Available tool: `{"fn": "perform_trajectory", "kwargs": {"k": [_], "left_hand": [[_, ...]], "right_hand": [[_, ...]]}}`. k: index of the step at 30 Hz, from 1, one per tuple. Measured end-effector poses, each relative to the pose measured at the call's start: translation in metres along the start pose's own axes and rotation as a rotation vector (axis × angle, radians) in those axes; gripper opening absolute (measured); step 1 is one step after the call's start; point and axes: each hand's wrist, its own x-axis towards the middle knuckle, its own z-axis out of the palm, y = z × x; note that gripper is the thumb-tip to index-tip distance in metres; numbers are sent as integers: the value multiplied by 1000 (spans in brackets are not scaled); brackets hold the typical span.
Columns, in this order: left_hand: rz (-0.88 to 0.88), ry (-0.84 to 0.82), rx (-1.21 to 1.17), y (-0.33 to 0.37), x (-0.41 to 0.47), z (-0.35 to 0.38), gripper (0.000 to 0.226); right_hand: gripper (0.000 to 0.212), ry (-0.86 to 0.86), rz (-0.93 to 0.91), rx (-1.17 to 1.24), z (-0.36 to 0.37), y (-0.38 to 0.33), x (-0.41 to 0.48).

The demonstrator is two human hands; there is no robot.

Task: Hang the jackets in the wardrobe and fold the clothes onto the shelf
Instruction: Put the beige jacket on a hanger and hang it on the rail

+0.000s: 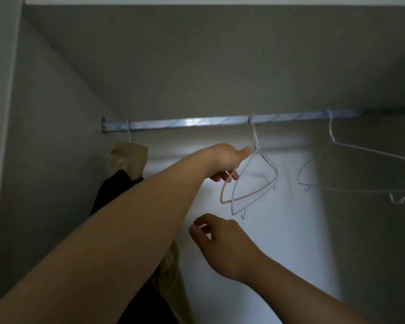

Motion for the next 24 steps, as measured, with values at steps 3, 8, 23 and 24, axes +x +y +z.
{"fn": "perform_trajectory", "kwargs": {"k": [3, 8, 23, 24], "left_hand": [[27, 124, -106, 11, 15, 35, 37], [-28, 288, -515, 26, 28, 59, 6], [-89, 559, -1056, -2, -9, 73, 22], [-89, 574, -1121, -10, -20, 78, 17]], "right_hand": [[44, -12, 64, -5, -13, 16, -15], [49, 33, 152, -87, -31, 40, -30], [45, -17, 310, 59, -38, 79, -40], [44, -43, 324, 58, -35, 83, -44]]}}
